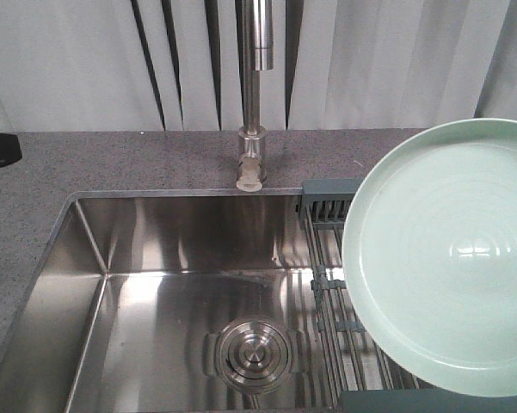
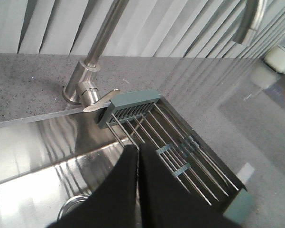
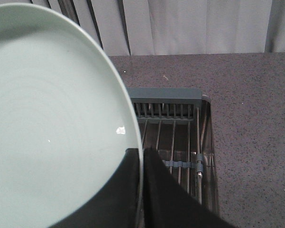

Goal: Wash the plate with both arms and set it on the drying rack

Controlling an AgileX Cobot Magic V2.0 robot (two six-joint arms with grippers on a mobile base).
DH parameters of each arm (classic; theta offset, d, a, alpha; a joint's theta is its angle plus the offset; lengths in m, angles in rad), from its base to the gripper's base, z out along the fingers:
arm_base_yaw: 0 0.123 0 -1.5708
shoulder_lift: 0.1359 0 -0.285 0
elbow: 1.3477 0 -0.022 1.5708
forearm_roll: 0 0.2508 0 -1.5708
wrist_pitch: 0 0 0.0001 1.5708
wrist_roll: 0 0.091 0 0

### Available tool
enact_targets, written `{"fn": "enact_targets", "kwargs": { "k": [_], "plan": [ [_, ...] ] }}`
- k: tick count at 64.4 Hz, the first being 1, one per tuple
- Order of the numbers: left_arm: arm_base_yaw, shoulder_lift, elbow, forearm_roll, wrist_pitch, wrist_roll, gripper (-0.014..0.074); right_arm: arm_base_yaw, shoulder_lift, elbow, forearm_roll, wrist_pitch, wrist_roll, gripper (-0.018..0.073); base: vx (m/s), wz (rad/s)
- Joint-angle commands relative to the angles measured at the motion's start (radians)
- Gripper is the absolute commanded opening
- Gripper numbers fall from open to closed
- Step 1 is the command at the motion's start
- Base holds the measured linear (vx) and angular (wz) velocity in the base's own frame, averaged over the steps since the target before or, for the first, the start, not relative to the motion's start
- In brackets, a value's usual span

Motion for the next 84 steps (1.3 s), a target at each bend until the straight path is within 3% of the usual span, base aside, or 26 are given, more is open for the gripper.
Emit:
{"fn": "enact_targets", "kwargs": {
  "k": [1,13,26,41,49,63,77,84],
  "plan": [
    [0.004,-0.097,0.027,0.034,0.046,0.005,-0.0008,-0.004,0.021,-0.025,-0.004,-0.075,0.022,-0.0003,0.0,0.0],
    [0.004,-0.122,0.048,0.034,0.047,-0.011,-0.0008,-0.004,0.128,-0.065,-0.08,-0.102,0.055,-0.0003,0.0,0.0],
    [0.004,-0.122,0.048,0.034,0.095,-0.019,-0.0008,-0.004,0.34,-0.184,-0.106,-0.039,0.034,-0.0003,0.0,0.0],
    [0.004,-0.122,0.048,0.034,0.081,-0.019,-0.0008,-0.004,0.599,-0.333,-0.052,0.156,-0.124,-0.0003,0.0,0.0],
    [0.004,-0.122,0.048,0.034,0.076,-0.019,-0.0008,-0.004,0.697,-0.379,0.044,0.236,-0.223,-0.0003,0.0,0.0],
    [0.004,-0.122,0.048,0.034,0.05,-0.019,-0.0008,-0.001,0.815,-0.399,0.318,0.305,-0.376,-0.0003,0.0,0.0],
    [0.004,-0.122,0.048,0.034,0.039,-0.019,-0.0008,0.002,0.879,-0.399,0.541,0.323,-0.462,-0.0003,0.0,0.0],
    [0.004,-0.122,0.048,0.034,0.039,-0.019,-0.0008,0.064,0.907,-0.418,0.573,0.311,-0.462,-0.0003,0.0,0.0]
  ]
}}
